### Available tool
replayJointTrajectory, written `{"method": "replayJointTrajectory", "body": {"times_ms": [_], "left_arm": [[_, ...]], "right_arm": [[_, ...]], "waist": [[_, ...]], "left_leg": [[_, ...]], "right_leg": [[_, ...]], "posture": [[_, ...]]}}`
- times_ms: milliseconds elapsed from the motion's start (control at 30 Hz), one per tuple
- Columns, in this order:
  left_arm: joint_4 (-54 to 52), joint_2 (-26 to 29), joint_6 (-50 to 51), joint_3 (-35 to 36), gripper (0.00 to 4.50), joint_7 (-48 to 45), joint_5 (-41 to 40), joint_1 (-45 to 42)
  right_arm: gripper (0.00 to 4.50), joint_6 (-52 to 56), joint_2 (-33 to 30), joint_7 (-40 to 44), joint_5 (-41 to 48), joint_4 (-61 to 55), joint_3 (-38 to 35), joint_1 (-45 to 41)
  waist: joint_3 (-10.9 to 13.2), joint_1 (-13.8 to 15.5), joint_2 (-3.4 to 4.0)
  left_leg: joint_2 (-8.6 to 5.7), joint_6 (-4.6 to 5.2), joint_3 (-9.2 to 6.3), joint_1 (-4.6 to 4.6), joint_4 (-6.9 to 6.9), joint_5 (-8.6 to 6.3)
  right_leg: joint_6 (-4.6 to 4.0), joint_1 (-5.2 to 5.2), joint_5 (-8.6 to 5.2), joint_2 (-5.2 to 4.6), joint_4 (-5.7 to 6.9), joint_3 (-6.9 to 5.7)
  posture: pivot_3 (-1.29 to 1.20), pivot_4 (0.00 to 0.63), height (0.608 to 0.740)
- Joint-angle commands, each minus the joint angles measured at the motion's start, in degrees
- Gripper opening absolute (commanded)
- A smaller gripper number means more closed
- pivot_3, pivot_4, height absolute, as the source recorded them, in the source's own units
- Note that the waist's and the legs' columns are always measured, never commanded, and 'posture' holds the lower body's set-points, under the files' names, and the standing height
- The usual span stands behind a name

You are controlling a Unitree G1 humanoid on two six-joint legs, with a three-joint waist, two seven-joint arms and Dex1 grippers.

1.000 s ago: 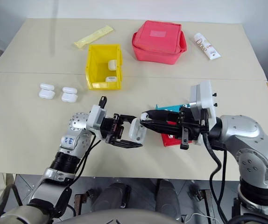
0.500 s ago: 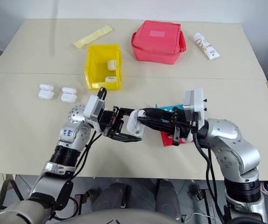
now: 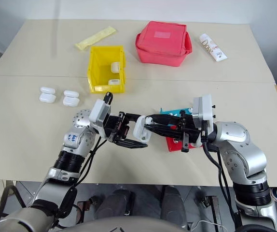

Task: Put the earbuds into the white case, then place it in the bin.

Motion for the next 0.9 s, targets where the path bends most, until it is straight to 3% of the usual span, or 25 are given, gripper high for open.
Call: {"method": "replayJointTrajectory", "body": {"times_ms": [33, 900], "left_arm": [[-3.48, -1.23, -0.51, 3.26, 2.77, 3.79, -2.72, -2.72], [-0.29, -2.60, -5.06, 5.09, 2.77, 5.64, -1.71, -5.05]], "right_arm": [[0.49, 0.99, -2.27, 2.90, -2.62, 3.97, 2.39, 1.06], [0.49, 2.85, -7.54, 12.88, -3.37, 13.50, 5.98, -6.69]], "waist": [[0.00, -0.01, 0.00], [0.00, 0.03, 0.00]], "left_leg": [[0.00, 0.00, 0.00, 0.00, 0.00, 0.00], [0.01, -0.01, 0.00, -0.01, 0.00, 0.00]], "right_leg": [[0.00, 0.00, 0.00, 0.00, 0.00, 0.00], [0.00, -0.01, 0.00, -0.03, -0.04, -0.01]], "posture": [[0.00, 0.150, 0.740], [0.00, 0.150, 0.740]]}}
